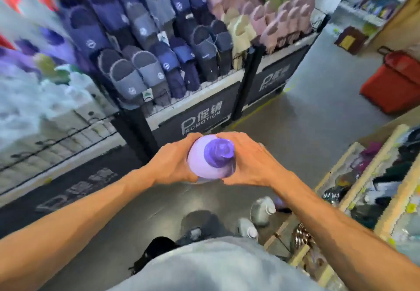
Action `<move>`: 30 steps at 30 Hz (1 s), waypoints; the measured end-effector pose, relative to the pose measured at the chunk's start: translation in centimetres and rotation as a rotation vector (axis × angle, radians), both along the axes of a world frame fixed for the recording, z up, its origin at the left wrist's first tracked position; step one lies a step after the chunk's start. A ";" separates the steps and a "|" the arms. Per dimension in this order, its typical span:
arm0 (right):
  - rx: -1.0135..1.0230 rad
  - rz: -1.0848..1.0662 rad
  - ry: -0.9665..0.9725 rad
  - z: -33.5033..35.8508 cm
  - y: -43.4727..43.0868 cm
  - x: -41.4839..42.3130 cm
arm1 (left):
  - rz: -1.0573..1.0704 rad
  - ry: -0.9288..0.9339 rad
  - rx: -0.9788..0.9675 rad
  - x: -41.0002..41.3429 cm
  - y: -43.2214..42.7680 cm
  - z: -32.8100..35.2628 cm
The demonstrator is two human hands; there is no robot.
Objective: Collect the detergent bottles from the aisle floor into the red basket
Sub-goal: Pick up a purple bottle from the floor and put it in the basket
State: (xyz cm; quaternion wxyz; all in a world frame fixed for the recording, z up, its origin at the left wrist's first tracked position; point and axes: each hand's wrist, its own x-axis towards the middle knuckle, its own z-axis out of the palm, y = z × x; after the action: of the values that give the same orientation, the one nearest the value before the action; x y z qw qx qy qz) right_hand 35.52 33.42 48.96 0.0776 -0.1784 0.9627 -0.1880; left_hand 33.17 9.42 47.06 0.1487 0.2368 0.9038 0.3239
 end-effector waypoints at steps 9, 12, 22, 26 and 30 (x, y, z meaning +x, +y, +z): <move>-0.025 0.658 -0.075 4.0 -15.0 -1.2 | 0.586 -0.119 0.013 12.0 -12.4 1.3; -0.009 0.827 -0.103 3.3 -21.8 0.2 | 0.793 -0.126 0.095 17.3 -16.3 1.1; 0.122 1.336 -0.060 2.4 -44.6 11.2 | 1.282 -0.123 0.308 35.1 -29.1 1.0; 0.108 1.473 -0.062 2.2 -53.2 16.5 | 1.438 -0.114 0.266 41.4 -34.3 2.4; 0.066 1.619 -0.070 2.4 -61.8 21.2 | 1.614 -0.045 0.251 46.5 -39.1 3.7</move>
State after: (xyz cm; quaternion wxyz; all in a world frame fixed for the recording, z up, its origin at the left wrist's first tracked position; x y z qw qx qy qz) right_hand 56.71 -28.34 51.38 0.2250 -0.8114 0.5370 -0.0505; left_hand 79.68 -29.71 50.73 -0.1399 -0.4787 0.7499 0.4346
